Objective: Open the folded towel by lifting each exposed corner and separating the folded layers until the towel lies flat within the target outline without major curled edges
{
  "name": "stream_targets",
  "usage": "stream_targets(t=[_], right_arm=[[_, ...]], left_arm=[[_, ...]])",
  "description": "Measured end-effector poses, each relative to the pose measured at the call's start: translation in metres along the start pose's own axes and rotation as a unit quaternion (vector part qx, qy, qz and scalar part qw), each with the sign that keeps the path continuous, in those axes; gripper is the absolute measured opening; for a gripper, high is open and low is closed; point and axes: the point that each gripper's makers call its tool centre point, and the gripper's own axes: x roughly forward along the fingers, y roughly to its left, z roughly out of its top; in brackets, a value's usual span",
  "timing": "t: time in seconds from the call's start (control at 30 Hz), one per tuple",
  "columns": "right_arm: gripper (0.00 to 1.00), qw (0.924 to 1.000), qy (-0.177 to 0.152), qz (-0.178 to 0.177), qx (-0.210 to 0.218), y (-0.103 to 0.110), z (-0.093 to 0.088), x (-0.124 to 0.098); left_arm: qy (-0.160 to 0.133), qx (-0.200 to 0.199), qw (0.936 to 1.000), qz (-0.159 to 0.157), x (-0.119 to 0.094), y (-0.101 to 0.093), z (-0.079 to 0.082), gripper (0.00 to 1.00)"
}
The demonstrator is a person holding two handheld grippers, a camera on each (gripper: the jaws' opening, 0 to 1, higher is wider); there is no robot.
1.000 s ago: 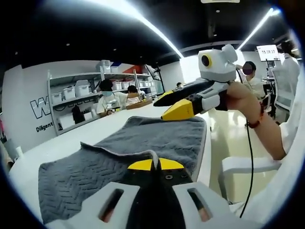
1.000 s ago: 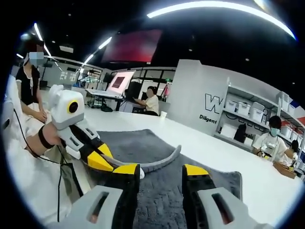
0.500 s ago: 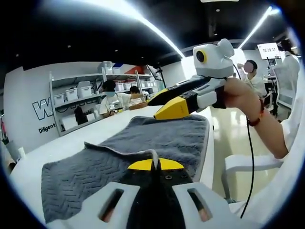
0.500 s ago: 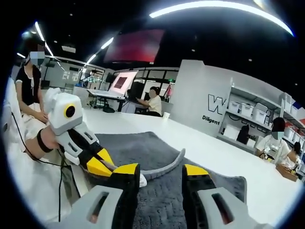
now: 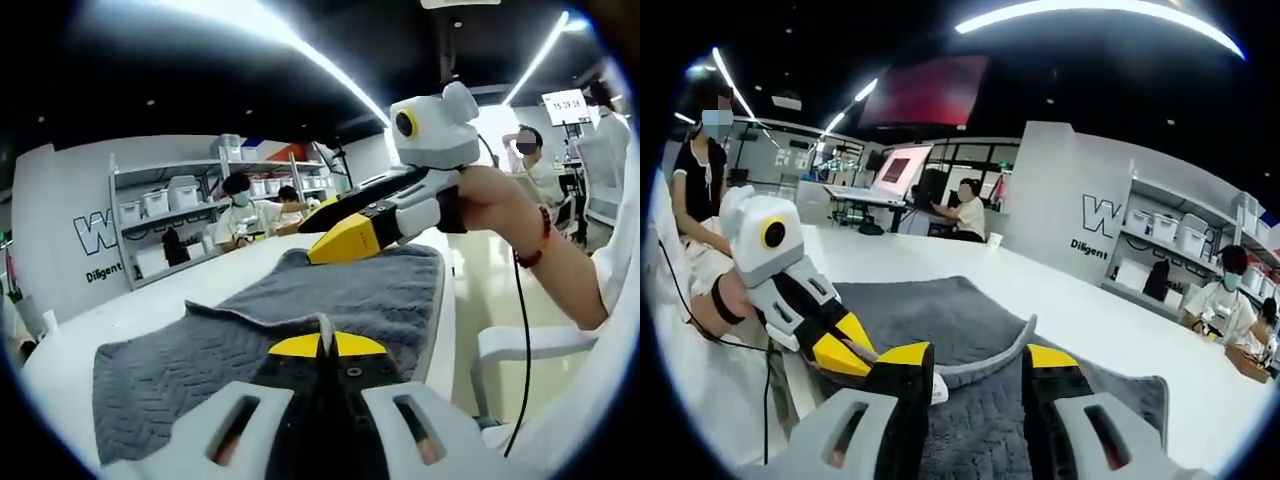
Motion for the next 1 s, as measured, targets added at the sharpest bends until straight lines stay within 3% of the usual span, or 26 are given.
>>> stream_targets(t=[0.63, 1.0], right_arm=[[0.31, 0.9992, 0.039, 0.009, 0.001, -0.002, -0.011, 0.019], [0.31, 0.9990, 0.044, 0.000, 0.007, -0.009, -0.012, 0.026]], left_arm=[[0.004, 0.005, 1.0000, -0.007, 0.000, -0.002, 0.001, 0.01], [0.003, 0.003, 1.0000, -0.007, -0.004, 0.002, 0.003, 0.01]])
